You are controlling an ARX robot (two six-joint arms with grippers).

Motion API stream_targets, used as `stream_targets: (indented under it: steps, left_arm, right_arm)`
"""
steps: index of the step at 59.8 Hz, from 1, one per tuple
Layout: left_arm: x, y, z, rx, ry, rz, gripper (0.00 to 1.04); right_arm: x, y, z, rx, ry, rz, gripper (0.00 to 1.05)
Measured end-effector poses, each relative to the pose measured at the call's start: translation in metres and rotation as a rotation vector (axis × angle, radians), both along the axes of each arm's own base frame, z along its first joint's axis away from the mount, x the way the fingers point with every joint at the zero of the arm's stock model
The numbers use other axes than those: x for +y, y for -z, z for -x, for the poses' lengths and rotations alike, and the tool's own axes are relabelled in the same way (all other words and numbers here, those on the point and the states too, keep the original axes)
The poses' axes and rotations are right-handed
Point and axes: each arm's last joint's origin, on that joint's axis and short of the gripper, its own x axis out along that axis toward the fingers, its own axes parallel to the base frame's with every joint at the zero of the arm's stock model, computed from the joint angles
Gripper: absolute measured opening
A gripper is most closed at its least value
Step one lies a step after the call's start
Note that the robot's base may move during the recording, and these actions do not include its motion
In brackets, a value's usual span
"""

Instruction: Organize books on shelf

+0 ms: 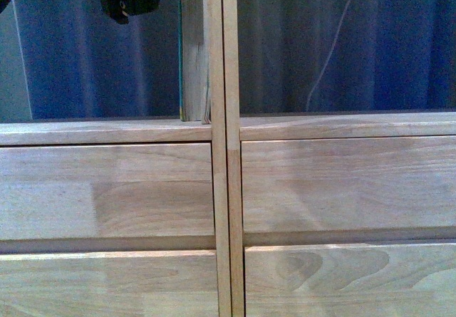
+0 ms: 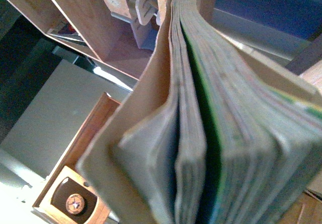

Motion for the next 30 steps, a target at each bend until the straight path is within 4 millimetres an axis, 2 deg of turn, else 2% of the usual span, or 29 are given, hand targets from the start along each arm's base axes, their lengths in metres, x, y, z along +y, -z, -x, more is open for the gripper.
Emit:
stream_targets:
  steps: [27,30]
  left_arm:
    - [-0.002,-0.005,0.024,-0.058,0.019,-0.005,0.13]
    - [-0.001,-0.007,0.026,-0.061,0.019,-0.001,0.08]
  right_arm:
    - [0.0,0.0,0.0,-0.005,0.003,0.006,0.07]
    - [0.0,0.0,0.0,-0.007,0.001,0.008,0.07]
